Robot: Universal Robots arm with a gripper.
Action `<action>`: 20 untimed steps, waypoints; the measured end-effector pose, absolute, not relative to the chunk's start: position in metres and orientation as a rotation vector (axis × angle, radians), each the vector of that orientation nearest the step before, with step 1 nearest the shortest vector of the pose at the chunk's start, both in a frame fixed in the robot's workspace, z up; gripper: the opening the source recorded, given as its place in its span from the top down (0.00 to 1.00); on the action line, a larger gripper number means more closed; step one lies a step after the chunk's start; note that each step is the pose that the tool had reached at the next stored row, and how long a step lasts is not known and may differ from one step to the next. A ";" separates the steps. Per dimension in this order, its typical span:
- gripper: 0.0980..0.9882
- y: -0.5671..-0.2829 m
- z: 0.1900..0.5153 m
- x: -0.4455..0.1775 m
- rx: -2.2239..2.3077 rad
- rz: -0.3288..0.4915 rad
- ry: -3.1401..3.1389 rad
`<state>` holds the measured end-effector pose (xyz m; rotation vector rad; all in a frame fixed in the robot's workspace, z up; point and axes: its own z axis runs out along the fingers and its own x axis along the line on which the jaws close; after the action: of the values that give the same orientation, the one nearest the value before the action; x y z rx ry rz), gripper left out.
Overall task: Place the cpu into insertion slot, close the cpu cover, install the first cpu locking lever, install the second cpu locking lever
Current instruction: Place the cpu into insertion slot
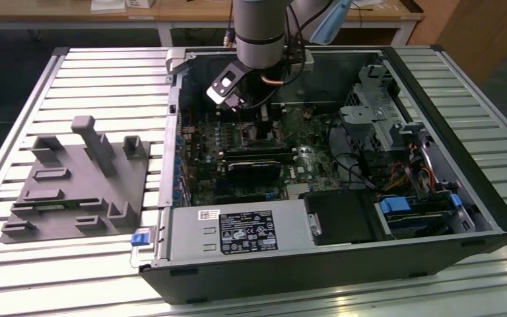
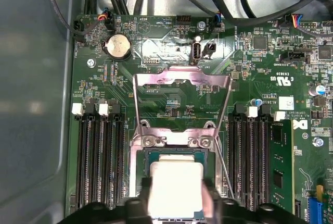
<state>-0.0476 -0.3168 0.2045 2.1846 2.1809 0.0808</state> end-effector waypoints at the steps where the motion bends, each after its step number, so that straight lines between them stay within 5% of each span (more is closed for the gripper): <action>1: 0.58 -0.317 0.205 -0.048 2.185 0.081 2.181; 10: 0.97 -0.317 0.205 -0.048 2.185 0.081 2.181; 20: 0.99 -0.317 0.204 -0.045 2.211 0.080 2.154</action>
<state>-0.0452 -0.3168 0.2042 2.2106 2.1539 0.0797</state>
